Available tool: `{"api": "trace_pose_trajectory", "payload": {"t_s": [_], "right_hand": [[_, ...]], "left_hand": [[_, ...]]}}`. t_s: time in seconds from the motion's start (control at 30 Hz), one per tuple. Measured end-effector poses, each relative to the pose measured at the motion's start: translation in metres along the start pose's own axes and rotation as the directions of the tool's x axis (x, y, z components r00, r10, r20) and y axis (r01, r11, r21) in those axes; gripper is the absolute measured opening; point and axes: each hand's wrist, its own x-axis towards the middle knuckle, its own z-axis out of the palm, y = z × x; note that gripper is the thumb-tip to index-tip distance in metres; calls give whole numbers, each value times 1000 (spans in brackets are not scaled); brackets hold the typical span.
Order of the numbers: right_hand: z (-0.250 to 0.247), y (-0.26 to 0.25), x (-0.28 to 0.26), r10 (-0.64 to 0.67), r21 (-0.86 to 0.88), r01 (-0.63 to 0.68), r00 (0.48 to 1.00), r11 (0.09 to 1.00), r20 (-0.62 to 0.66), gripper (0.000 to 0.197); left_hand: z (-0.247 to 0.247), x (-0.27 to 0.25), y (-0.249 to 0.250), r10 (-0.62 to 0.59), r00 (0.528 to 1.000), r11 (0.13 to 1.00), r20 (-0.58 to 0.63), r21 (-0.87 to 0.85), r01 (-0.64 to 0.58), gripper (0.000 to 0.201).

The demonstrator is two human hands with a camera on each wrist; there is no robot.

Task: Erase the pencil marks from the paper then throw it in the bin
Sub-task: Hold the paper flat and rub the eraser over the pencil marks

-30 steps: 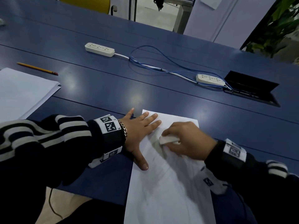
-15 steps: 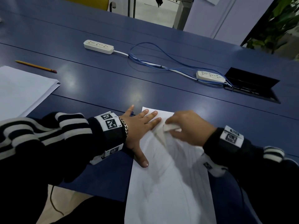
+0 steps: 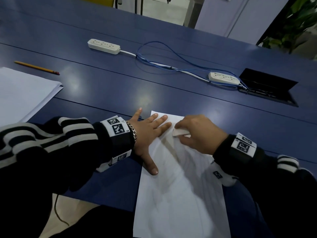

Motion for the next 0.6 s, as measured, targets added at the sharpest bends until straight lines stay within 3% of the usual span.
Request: {"api": "trace_pose_trajectory", "payload": {"t_s": [0.07,0.17,0.23,0.43,0.5,0.6], "right_hand": [[7,-20,-12,-63,-14,64,998,998,16,30],[12,-53,-44,-222,88,212,966,973,135,24],[11,-53,-50,-259,115,241,946,964,194,18],[2,-10,-9,2,-53,-1,1000,999,23,30],[4,-22,-16,-10,-59,12,1000,998,21,31],[9,-54,-44,-134,18,133,987,991,91,24]], "left_hand": [[0,0,1,-4,1000,1000,-7,6,4,167],[0,2,2,-16,1000,999,-5,28,16,166],[0,3,2,-19,1000,1000,0,20,19,166],[1,2,1,-6,1000,1000,-11,23,6,167],[2,3,1,-4,1000,1000,-11,17,4,168],[2,6,0,-16,1000,999,-2,28,16,170]]}}
